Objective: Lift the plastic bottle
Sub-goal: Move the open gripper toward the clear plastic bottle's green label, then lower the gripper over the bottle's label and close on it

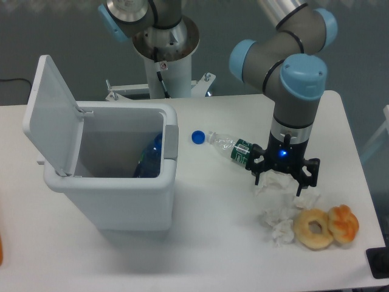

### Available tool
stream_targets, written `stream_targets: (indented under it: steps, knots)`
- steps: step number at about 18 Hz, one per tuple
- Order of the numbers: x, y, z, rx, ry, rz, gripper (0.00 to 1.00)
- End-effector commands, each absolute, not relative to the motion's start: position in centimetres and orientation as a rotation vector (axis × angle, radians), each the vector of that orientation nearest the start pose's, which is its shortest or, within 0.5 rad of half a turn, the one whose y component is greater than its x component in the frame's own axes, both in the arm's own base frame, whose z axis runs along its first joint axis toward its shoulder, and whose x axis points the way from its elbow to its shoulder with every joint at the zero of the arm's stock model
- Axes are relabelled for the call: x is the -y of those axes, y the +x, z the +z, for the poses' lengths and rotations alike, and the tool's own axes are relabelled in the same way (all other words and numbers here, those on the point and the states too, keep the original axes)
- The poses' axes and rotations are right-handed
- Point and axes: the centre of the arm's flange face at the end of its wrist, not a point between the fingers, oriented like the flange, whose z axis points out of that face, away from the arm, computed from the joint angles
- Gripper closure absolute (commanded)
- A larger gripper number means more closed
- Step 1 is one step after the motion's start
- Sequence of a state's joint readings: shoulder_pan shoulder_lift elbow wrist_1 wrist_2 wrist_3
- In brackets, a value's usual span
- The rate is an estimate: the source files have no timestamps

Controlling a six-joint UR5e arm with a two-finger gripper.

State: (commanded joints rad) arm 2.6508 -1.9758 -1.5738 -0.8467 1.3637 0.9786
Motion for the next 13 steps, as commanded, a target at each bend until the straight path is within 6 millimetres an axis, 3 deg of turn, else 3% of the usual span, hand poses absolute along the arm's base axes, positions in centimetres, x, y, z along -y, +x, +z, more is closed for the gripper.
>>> stream_targets:
  steps: [4,8,13]
  knots:
    - [-43.6,-49.8,32.3,-0.206,-2.827,0.247,0.0]
    - [-43.0,-48.1,29.3,-0.504,-2.841,0.204,0.0]
    - [-42.2,-46.5,26.9,-0.733,-2.834,0.126,0.0]
